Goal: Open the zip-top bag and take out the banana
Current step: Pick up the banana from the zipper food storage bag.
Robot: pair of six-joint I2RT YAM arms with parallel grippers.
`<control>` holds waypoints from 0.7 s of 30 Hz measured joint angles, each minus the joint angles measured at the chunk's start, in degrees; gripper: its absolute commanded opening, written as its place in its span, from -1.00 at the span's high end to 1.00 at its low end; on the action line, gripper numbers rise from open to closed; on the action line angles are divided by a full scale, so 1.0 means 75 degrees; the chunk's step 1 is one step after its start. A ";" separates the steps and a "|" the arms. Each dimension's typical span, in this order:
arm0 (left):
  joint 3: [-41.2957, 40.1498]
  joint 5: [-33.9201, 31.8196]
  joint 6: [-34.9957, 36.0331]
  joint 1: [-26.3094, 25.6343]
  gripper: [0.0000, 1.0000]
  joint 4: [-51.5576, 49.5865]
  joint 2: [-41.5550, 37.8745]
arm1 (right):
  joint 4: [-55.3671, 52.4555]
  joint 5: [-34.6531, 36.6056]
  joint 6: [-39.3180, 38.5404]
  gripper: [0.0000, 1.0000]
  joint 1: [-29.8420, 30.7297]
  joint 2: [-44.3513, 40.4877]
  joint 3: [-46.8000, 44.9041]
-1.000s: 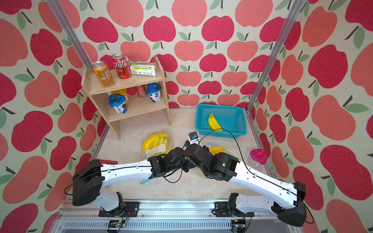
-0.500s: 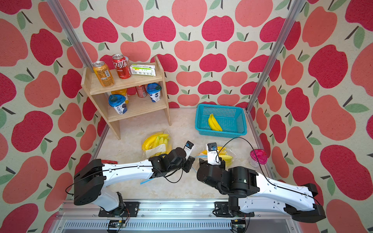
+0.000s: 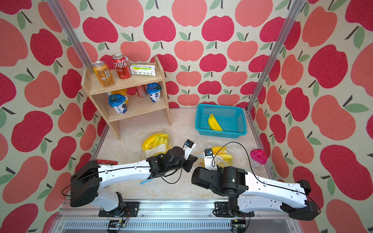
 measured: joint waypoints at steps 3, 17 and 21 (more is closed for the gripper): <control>-0.0020 0.0032 -0.0050 -0.0003 1.00 0.0117 -0.0111 | -0.0032 -0.0187 0.0192 0.08 0.0000 -0.0600 -0.0294; -0.0265 0.0073 -0.0047 -0.0204 1.00 0.0411 -0.0224 | -0.0020 -0.0930 0.0347 0.10 -0.0729 -0.0513 -0.1081; -0.0274 0.0073 -0.0047 -0.0204 1.00 0.0449 -0.0224 | 0.0181 -0.0947 0.0134 0.06 -0.0915 -0.0251 -0.1110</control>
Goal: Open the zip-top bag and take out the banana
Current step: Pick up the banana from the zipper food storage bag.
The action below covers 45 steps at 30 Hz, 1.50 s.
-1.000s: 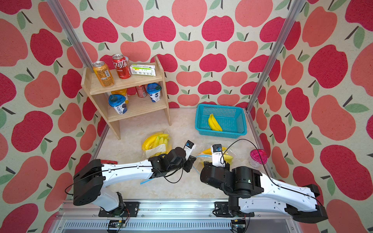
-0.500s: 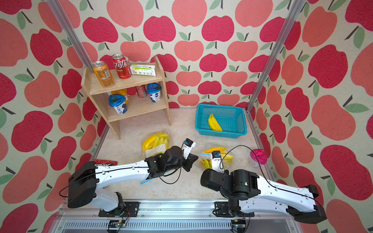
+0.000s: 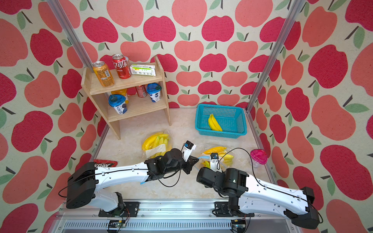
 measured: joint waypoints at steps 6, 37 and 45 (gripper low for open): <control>-0.0029 0.0003 0.0000 0.0000 1.00 0.0125 -0.0012 | 0.0726 -0.0085 -0.0720 0.09 -0.0836 0.0230 -0.0117; -0.0248 0.0000 0.0000 0.0000 1.00 0.0219 -0.0128 | -0.0414 -0.1504 -0.2387 0.09 -0.2463 0.1996 0.0460; -0.0262 0.0000 -0.0003 0.0000 1.00 0.0265 -0.0213 | -0.0213 -0.1585 -0.2643 0.09 -0.2792 0.2005 0.0122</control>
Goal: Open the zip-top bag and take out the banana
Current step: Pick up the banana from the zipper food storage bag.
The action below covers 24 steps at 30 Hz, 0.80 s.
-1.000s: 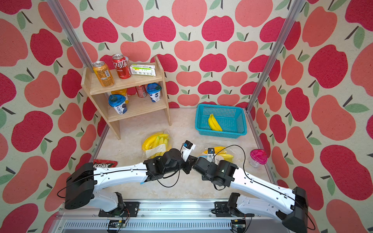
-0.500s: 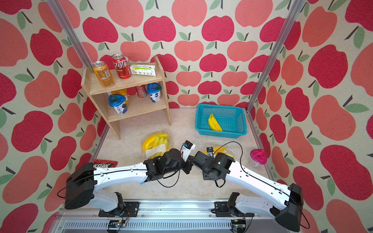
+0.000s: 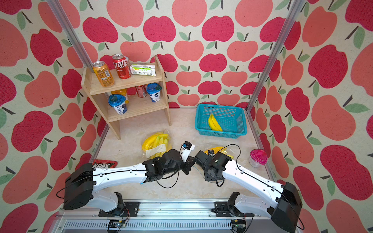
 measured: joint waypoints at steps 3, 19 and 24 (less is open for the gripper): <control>-0.0023 -0.0003 -0.0003 0.0000 1.00 0.0009 -0.0003 | 0.0122 -0.0026 0.0003 0.08 -0.0009 0.0291 0.0000; -0.0082 -0.0003 -0.0026 -0.0006 1.00 0.0000 -0.0029 | 0.1239 -0.0251 0.0303 0.13 -0.0172 0.0612 -0.0959; -0.0082 -0.0035 -0.0026 -0.0006 1.00 -0.0003 -0.0032 | 0.1405 -0.0542 0.0297 0.33 -0.0198 0.0536 -0.1113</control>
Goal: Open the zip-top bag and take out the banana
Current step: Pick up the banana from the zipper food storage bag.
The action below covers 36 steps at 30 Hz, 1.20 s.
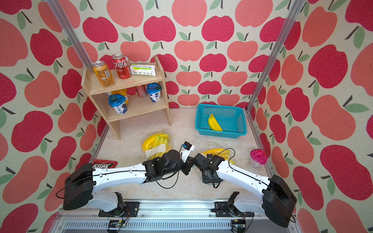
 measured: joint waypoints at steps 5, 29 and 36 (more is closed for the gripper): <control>0.0000 -0.0026 0.0000 0.0000 1.00 0.0000 -0.0003 | -0.0009 -0.0230 0.0128 0.62 0.0006 -0.0041 -0.0026; 0.0017 -0.0373 0.0090 0.0044 1.00 0.0099 0.0635 | 0.0714 -0.2681 0.0213 0.74 0.0254 -0.3885 0.0656; 0.0105 -0.0458 0.0207 0.0052 1.00 0.0239 0.0635 | 0.1317 -0.3191 0.0216 0.72 0.0254 -0.4605 0.0449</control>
